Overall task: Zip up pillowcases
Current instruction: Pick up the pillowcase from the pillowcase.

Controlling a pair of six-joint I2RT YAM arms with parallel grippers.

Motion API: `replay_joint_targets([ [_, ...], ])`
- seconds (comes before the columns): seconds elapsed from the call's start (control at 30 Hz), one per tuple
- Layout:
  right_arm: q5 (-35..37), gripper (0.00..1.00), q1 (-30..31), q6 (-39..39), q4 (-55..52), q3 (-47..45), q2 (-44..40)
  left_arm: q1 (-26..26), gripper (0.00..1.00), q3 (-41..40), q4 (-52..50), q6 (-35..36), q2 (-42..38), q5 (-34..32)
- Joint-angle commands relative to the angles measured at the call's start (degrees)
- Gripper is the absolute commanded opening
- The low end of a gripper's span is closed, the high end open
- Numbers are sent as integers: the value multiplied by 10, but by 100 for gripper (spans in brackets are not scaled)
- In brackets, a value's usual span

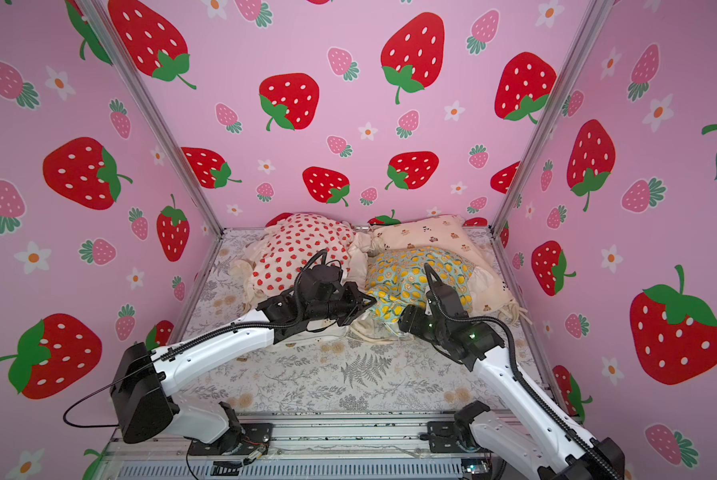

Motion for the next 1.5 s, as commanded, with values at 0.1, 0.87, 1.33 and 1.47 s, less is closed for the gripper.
replay_joint_targets([
  [0.1, -25, 69, -45, -59, 30, 56, 58, -1, 37, -17, 56, 39, 7, 62],
  [0.87, -87, 70, -85, -73, -16, 73, 61, -84, 79, -131, 107, 649, -65, -167],
  [1.33, -56, 73, -88, -91, -37, 78, 64, -86, 43, -83, 209, 599, 32, -190],
  [1.47, -54, 75, -96, -98, -42, 84, 64, -87, 27, -65, 178, 588, 24, -169],
])
